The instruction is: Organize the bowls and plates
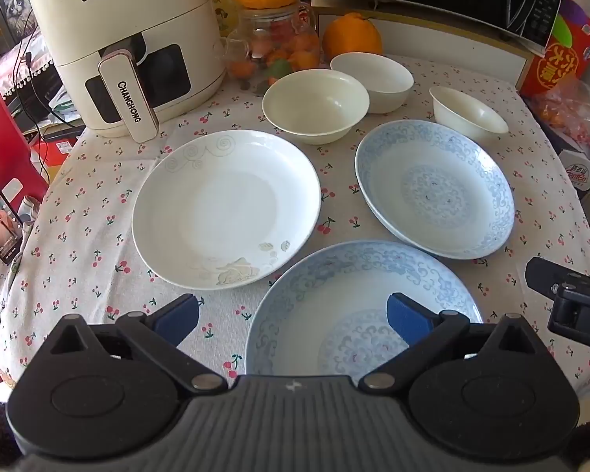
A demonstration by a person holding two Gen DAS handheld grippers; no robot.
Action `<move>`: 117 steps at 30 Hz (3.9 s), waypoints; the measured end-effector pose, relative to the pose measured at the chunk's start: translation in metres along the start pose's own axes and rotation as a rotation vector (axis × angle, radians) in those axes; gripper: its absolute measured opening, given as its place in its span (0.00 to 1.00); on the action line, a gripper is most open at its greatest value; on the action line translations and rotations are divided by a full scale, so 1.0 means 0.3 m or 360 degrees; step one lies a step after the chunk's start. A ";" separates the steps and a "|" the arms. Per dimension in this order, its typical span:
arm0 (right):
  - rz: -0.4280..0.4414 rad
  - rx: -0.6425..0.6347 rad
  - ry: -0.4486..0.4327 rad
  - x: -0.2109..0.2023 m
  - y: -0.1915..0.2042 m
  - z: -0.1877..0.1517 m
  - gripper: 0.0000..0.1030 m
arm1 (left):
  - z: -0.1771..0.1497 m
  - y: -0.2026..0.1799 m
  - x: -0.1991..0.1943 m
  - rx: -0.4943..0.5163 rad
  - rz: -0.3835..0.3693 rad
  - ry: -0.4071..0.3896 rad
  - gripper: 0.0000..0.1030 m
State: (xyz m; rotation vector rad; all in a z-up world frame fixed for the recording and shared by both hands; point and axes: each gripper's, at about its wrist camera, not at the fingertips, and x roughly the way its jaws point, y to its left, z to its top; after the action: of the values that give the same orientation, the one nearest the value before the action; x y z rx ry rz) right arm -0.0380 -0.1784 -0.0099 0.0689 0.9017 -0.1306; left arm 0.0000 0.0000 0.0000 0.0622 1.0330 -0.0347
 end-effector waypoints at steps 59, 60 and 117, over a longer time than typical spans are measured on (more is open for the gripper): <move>-0.0005 0.0013 -0.0053 -0.004 -0.040 0.069 1.00 | 0.065 -0.023 0.003 0.0068 -0.0029 -0.0066 1.00; -0.0008 0.0006 -0.0073 -0.013 -0.043 0.080 1.00 | 0.072 -0.027 0.002 0.0098 -0.0018 -0.0074 1.00; 0.0415 0.0460 0.0263 0.415 -0.290 0.153 0.10 | 0.233 -0.107 0.337 0.0338 -0.0702 -0.0029 0.09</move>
State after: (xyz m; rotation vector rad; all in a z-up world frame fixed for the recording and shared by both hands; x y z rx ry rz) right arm 0.0616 -0.2802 -0.0797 0.4700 1.0254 -0.0107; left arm 0.1098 -0.0367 -0.0524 0.0258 1.0061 -0.5455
